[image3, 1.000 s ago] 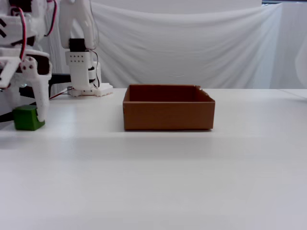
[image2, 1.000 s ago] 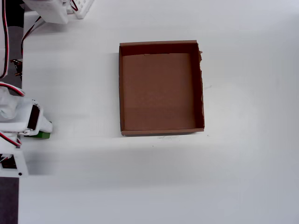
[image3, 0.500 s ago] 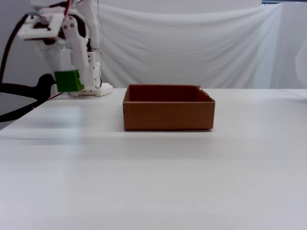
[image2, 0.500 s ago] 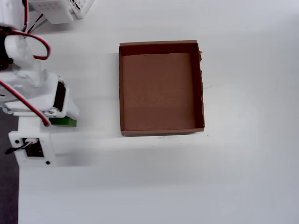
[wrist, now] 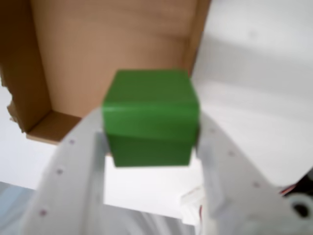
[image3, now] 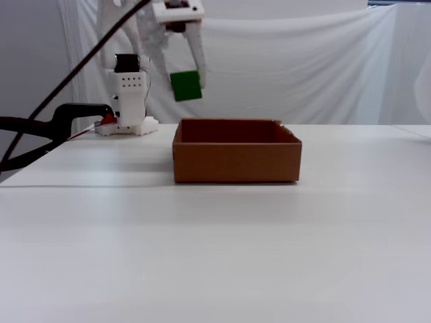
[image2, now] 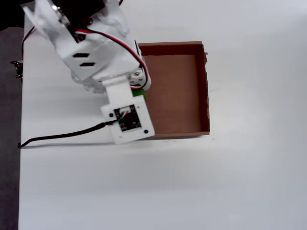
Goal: Grasp a green cube and put it in a box.
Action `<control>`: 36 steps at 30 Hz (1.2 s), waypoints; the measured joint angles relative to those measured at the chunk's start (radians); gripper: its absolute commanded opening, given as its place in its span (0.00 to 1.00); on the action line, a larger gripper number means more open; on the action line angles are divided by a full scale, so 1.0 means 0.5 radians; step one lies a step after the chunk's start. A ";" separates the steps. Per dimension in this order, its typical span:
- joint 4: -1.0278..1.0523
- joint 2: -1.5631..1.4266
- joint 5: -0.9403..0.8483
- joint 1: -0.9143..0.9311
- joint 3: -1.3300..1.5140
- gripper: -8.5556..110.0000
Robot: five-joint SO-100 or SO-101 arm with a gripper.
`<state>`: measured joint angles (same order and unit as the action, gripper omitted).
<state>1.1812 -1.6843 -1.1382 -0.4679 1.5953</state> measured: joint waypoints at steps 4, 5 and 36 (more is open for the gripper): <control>0.006 0.236 0.040 -0.132 -0.117 0.19; 0.006 0.285 0.040 -0.160 -0.135 0.19; -0.067 1.040 0.270 -0.469 -0.414 0.25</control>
<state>1.1474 -1.1643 -1.0032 -0.7026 1.3883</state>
